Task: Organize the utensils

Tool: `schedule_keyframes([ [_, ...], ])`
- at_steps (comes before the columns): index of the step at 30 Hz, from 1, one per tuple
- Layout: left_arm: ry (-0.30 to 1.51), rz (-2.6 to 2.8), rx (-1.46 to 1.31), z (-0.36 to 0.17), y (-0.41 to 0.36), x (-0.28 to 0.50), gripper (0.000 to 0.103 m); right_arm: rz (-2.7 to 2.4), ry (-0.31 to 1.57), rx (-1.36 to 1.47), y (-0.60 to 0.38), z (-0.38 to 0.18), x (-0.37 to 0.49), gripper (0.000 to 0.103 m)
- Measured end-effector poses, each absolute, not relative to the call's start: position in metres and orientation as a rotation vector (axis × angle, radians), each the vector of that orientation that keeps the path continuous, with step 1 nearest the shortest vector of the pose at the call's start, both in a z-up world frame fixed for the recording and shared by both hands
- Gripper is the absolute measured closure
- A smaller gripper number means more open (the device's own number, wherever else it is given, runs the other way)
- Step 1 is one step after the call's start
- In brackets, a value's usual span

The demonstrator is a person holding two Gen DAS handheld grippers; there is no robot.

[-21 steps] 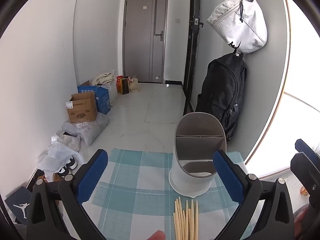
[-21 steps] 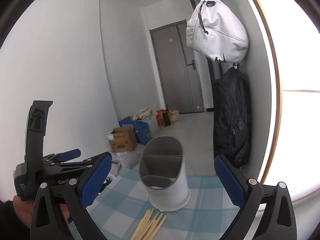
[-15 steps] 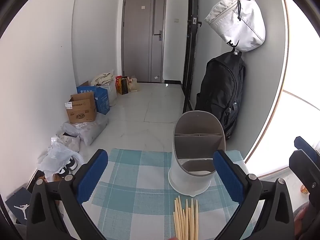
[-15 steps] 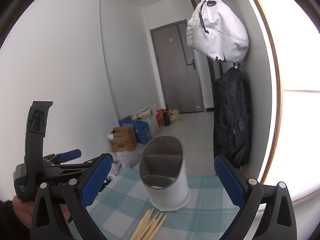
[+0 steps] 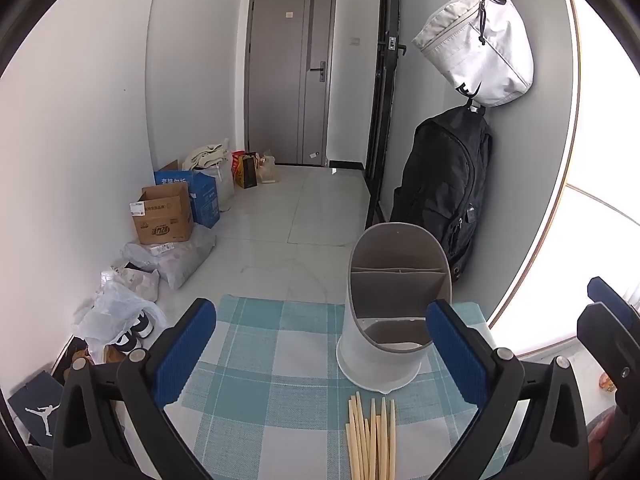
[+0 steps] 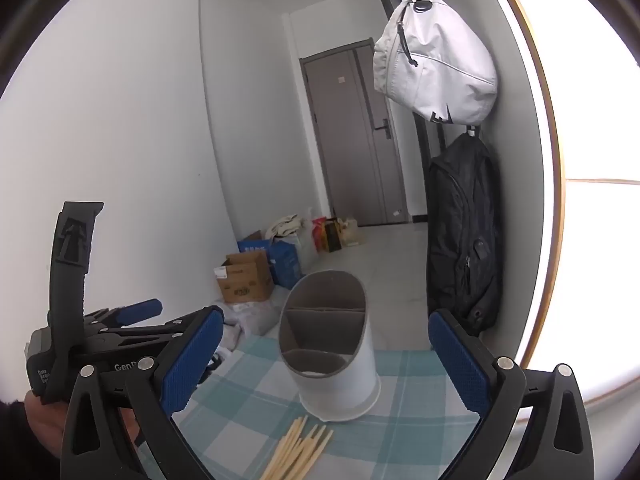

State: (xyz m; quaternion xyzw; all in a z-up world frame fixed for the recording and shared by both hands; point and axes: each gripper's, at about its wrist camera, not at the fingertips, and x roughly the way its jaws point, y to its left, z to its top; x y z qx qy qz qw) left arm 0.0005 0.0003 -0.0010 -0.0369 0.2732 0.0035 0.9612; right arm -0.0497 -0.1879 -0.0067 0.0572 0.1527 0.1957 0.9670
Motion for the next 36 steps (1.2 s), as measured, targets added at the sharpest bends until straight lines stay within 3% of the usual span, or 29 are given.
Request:
schedule_keyframes([
  [36, 0.561, 0.003, -0.082, -0.0071, -0.0009, -0.0014, 0.001, 0.395, 0.325, 0.108, -0.1844, -0.0077, -0.0475, 0.000],
])
